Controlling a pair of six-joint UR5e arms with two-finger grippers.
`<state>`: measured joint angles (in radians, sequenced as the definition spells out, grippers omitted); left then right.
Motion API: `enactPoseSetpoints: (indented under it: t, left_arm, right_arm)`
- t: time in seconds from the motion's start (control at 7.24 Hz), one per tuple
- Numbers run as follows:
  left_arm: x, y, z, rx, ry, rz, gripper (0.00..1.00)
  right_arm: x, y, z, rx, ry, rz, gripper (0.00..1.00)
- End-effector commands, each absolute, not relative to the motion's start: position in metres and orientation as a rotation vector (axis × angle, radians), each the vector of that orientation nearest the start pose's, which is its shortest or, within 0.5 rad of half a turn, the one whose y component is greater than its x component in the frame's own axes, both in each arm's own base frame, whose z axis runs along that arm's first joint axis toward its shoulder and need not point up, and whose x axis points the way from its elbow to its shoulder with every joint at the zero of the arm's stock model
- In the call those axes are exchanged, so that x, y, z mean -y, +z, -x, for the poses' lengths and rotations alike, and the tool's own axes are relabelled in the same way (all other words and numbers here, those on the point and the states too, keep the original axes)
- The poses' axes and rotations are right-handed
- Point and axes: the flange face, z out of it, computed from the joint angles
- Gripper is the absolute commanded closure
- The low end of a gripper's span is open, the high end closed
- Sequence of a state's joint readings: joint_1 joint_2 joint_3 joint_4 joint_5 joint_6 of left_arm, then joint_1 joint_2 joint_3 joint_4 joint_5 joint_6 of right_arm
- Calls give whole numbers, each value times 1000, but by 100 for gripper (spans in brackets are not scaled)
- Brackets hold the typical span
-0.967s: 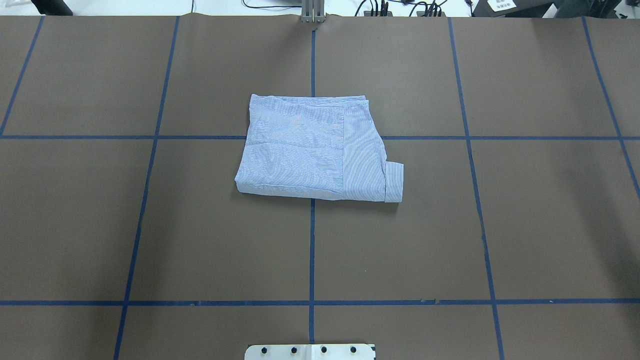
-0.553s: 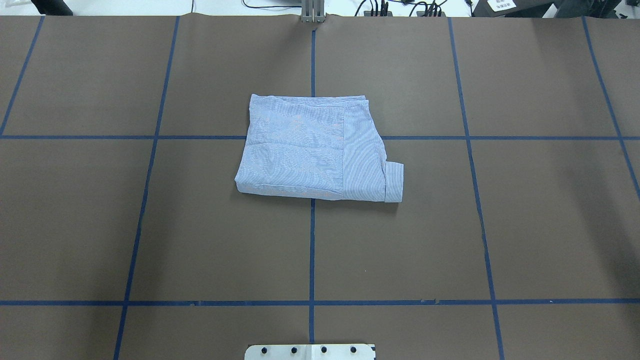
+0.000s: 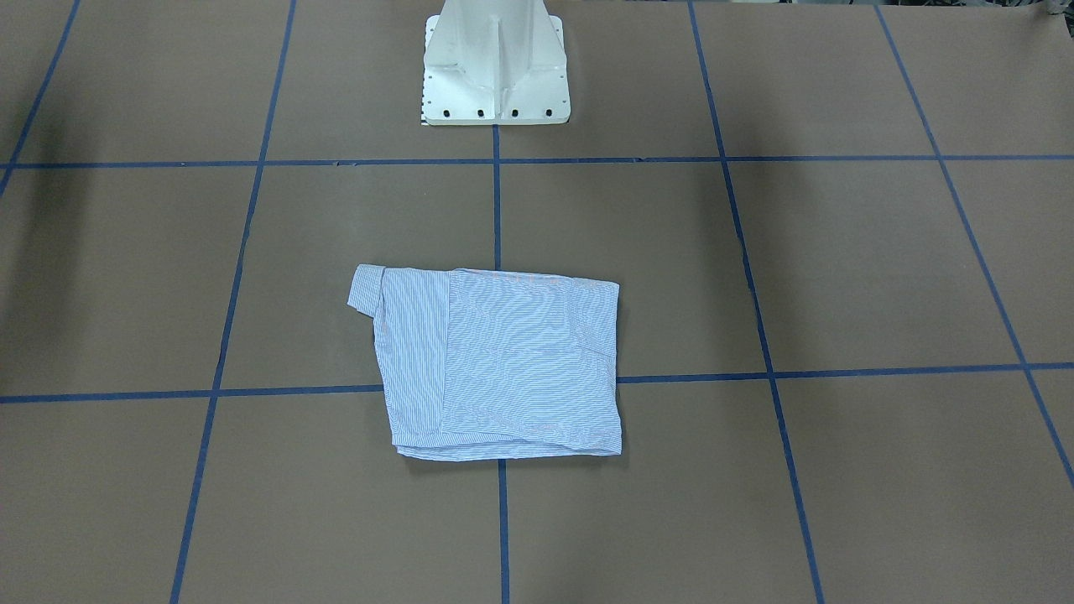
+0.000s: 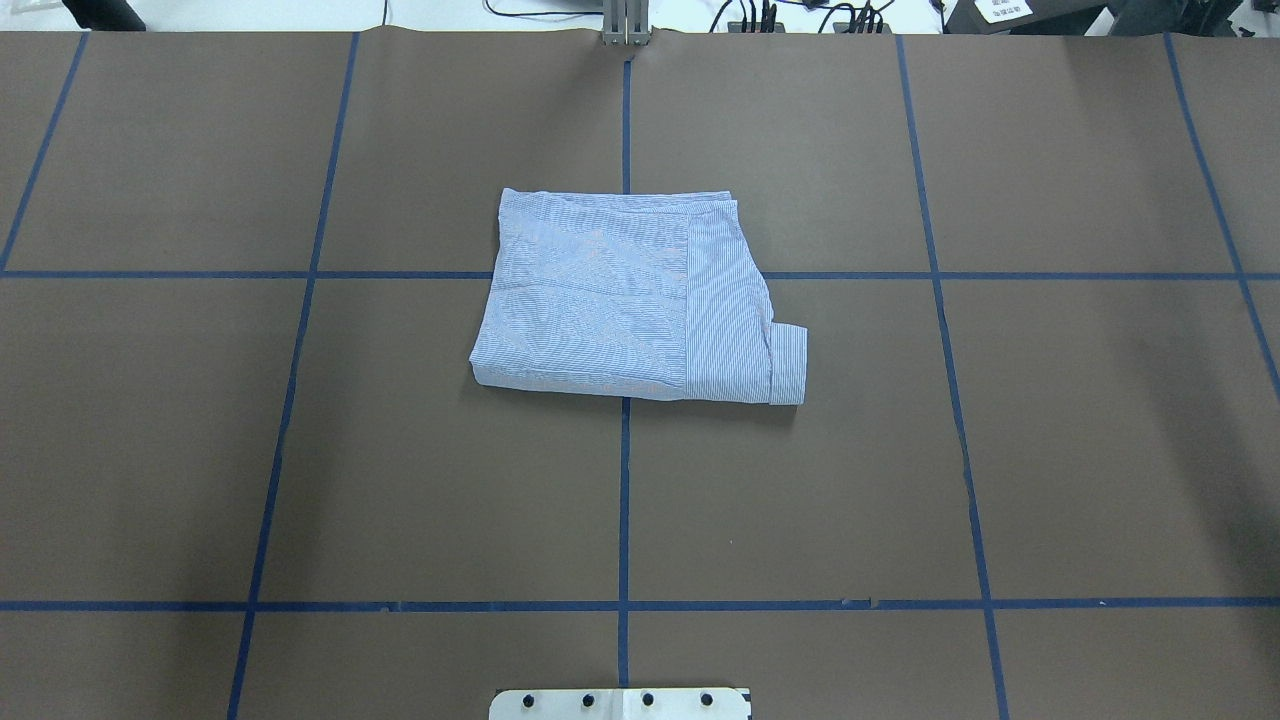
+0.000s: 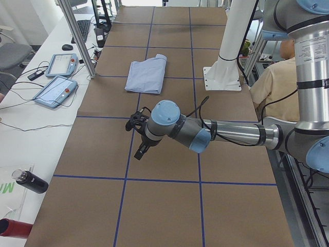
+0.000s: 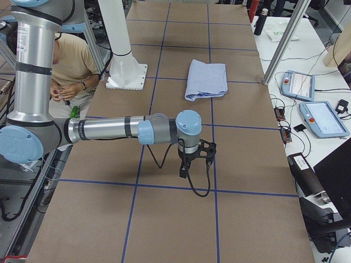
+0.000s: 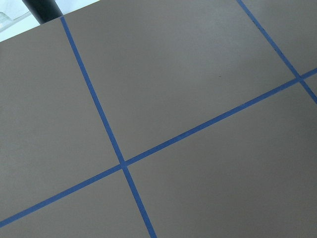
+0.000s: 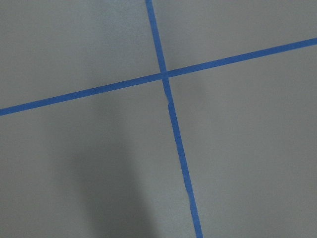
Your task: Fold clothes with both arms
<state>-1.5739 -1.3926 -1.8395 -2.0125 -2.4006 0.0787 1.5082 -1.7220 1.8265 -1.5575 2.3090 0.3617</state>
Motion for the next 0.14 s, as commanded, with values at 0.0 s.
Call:
enactPoseSetpoints:
  t: [0.0]
  left_arm:
    - [437,544,61,-791,296,-550,1]
  right_arm:
    - [431,619,-39,729,262,78,0]
